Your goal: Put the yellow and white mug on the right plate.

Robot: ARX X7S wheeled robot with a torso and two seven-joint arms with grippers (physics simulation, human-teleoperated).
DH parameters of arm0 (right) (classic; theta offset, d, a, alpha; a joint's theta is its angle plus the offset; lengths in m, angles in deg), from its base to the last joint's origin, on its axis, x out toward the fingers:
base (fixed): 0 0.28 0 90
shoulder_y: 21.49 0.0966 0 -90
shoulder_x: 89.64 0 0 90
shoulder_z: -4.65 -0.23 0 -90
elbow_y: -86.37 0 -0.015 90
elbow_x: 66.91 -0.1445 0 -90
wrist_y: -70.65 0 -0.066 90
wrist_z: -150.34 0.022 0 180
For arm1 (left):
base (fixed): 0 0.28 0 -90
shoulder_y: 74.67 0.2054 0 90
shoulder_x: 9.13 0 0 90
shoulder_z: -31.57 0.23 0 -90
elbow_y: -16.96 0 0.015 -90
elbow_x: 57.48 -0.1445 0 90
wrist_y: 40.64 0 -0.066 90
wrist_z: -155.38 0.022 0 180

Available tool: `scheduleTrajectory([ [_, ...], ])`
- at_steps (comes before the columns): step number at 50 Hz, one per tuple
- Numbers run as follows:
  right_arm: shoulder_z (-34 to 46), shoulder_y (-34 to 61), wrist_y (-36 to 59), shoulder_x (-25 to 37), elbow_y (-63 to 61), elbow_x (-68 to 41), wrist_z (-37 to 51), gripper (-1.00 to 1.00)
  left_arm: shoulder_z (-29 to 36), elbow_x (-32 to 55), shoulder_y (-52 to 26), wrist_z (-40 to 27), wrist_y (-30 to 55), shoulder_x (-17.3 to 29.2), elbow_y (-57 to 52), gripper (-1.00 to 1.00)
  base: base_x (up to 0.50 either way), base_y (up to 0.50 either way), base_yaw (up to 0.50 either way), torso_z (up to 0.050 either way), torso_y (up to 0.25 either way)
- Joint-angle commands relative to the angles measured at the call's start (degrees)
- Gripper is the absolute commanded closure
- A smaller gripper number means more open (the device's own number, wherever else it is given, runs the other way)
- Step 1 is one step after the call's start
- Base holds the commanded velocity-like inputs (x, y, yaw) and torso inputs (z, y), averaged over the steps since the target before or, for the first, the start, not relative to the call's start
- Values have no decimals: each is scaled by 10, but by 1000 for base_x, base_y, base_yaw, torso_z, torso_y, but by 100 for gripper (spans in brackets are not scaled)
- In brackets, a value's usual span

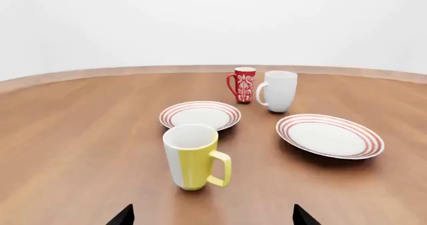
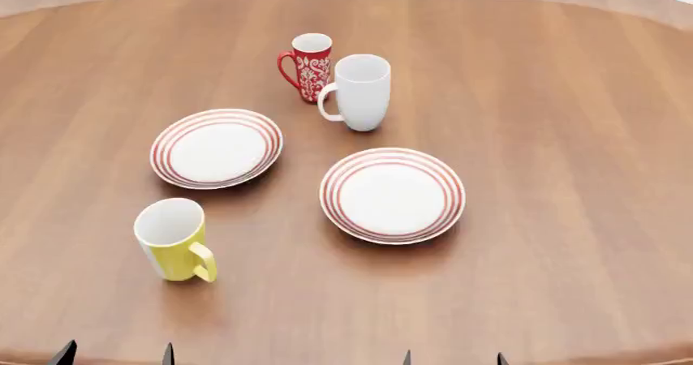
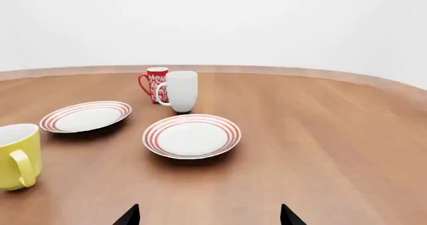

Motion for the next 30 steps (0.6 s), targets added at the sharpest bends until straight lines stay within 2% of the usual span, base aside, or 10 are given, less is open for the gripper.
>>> scheduleTrajectory([
  [1,11,0,-1,8,2,-10,11,-100,11,9,0,-10,-2,9,2,-100,0,0,0,0,0],
  [16,37,0,6,30,-2,-33,35,-100,37,28,-2,-35,-2,30,5,-100,0,0,0,0,0],
  [17,24,0,6,19,-1,-21,22,-100,11,8,-1,-8,-3,9,5,-100,0,0,0,0,0],
  [30,41,1,10,34,-1,-37,39,-100,38,22,-1,-31,-4,29,9,-100,0,0,0,0,0],
])
